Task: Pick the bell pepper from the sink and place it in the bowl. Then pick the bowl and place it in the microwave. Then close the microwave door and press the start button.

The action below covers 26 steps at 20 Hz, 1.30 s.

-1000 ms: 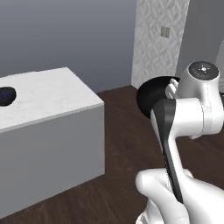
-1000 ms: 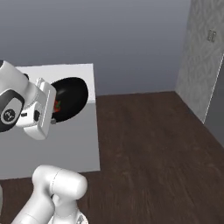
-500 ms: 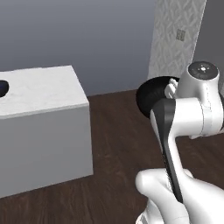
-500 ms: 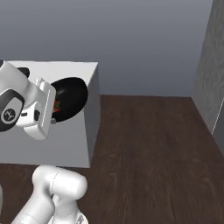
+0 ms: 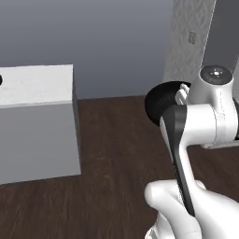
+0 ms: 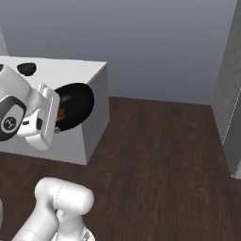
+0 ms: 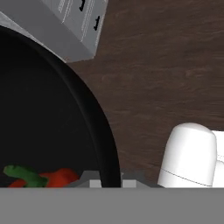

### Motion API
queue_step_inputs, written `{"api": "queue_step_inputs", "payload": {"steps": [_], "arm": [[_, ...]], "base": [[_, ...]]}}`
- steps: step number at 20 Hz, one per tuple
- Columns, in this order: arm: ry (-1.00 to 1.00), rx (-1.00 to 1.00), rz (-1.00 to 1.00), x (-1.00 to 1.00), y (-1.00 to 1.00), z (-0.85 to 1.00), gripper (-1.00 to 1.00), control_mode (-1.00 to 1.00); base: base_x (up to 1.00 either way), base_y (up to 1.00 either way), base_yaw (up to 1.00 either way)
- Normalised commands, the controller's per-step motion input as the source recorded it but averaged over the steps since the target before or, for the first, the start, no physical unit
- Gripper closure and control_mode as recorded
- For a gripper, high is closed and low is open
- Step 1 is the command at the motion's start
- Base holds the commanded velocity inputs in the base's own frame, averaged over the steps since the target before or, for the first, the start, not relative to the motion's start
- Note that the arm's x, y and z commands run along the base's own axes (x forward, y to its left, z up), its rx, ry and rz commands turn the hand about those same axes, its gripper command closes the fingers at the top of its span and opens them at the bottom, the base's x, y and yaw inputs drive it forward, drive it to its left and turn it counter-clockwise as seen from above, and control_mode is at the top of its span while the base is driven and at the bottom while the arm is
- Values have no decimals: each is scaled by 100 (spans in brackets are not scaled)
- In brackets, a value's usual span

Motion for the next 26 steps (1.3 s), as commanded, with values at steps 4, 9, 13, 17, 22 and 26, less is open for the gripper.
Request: {"api": "queue_step_inputs", "payload": {"steps": [4, 9, 13, 17, 22, 26], "arm": [[0, 0, 0, 0, 0, 0, 100, 100], [0, 0, 0, 0, 0, 0, 100, 100], [0, 0, 0, 0, 0, 0, 100, 100], [0, 0, 0, 0, 0, 0, 100, 100], [0, 0, 0, 0, 0, 0, 100, 100], [0, 0, 0, 0, 0, 0, 100, 100]], "base": [[-48, -100, 15], [-25, -100, 10], [-3, -100, 9], [-2, -100, 10], [-4, -100, 10], [-2, -100, 10]]}}
